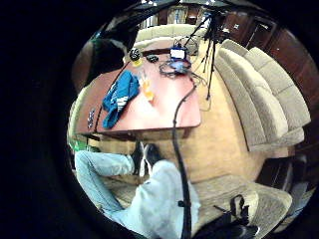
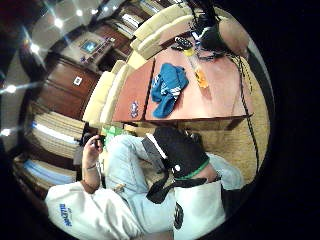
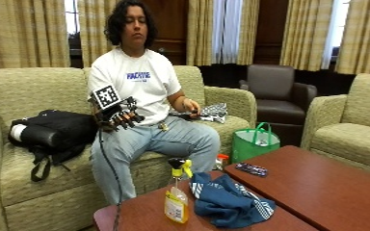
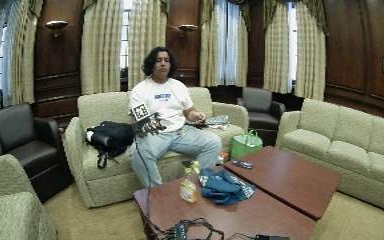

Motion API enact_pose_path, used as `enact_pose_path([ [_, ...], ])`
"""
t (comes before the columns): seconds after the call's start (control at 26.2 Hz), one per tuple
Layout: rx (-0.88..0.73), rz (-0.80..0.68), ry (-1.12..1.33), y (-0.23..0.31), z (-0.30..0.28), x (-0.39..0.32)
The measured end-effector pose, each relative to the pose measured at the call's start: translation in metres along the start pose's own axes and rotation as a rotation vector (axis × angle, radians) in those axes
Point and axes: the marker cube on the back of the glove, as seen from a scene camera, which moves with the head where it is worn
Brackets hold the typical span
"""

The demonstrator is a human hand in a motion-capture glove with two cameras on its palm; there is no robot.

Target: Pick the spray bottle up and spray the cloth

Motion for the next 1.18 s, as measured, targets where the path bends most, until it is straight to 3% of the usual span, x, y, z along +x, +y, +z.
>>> enact_pose_path([
  [0.11,0.004,0.07,0.01,-0.002,0.002,-0.002],
  [0.46,0.03,0.01,0.019,-0.009,0.005,0.01],
  [0.73,0.023,0.066,0.004,0.003,0.028,0.02],
  [0.99,-0.058,0.111,-0.238,-0.01,0.066,0.037],
  [1.18,0.027,0.114,-0.408,-0.053,0.097,0.047],
])
